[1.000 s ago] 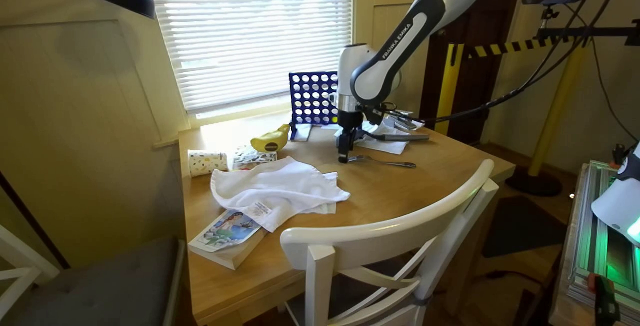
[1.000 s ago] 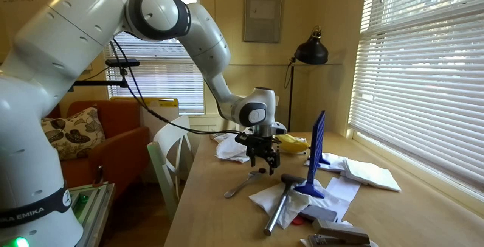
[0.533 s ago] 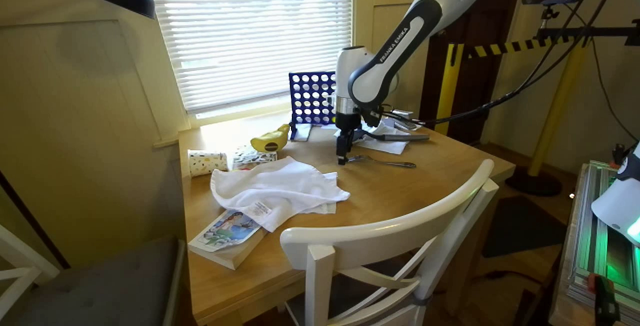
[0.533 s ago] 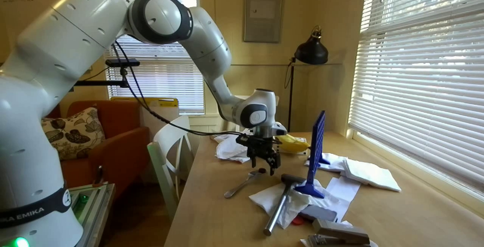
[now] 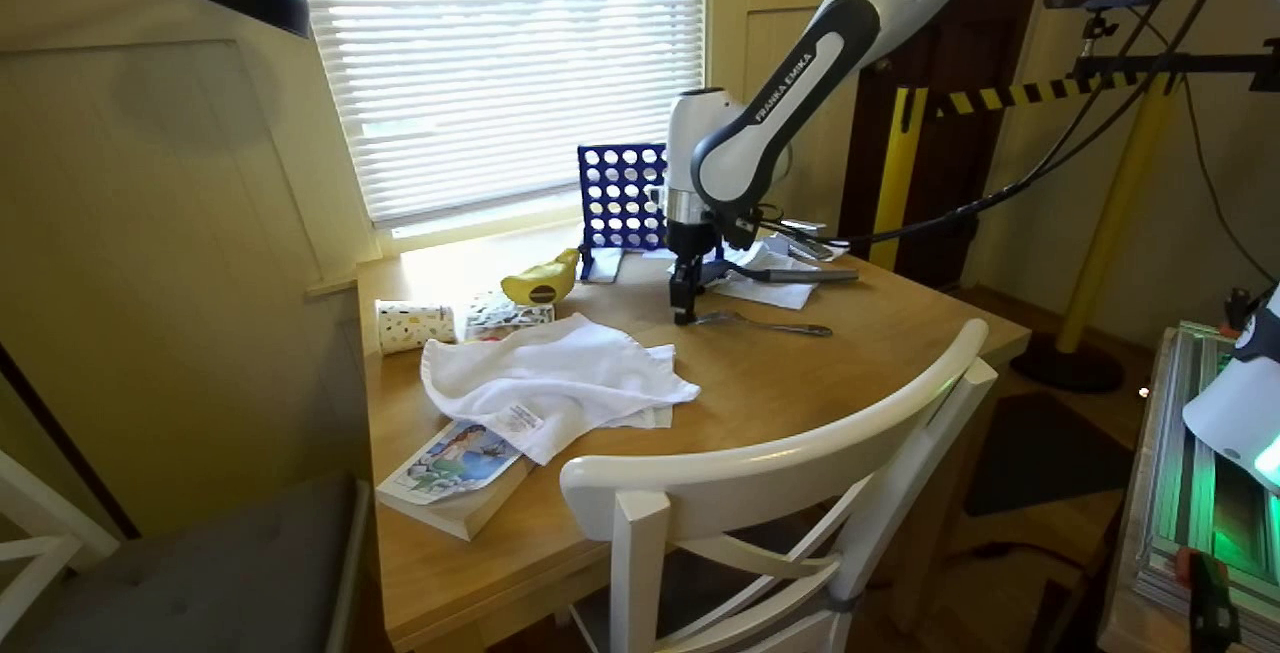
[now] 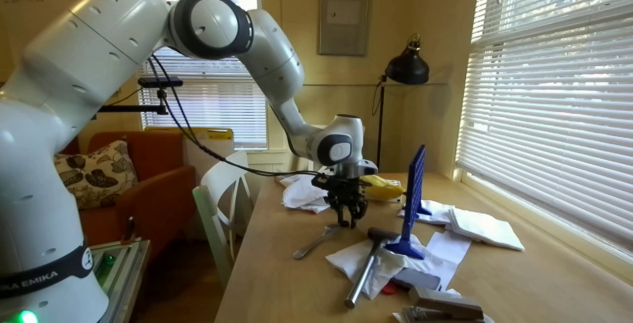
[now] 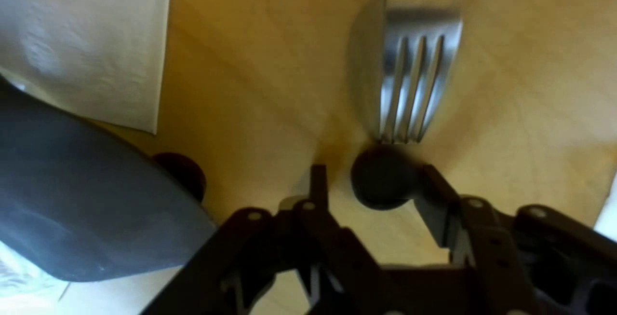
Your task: Pick up the black object from the table and put it in the blue object
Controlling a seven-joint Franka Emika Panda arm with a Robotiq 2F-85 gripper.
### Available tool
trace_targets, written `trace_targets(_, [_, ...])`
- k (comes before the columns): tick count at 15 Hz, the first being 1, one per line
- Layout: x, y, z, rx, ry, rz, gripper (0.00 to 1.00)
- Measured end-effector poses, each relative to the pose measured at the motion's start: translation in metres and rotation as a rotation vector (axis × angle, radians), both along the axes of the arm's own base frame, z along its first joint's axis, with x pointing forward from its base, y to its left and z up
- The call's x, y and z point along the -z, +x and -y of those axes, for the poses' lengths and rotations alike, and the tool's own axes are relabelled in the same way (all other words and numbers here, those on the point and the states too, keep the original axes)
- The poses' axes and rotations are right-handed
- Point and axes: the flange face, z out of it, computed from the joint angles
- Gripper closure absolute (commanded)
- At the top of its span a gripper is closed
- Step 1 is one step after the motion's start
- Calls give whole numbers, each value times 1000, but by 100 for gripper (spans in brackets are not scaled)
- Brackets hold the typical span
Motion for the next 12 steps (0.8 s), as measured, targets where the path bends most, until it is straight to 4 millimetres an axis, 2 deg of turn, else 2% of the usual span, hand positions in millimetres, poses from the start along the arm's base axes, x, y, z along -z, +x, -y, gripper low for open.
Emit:
trace_targets(1, [-1, 1, 0, 0, -1, 1, 88])
trace_targets(2, [-2, 2, 0, 1, -1, 2, 90])
trace_targets(8, [-4, 3, -2, 5, -9, 25, 90])
trace_targets(12, [-35, 15, 0, 79, -80, 210, 90])
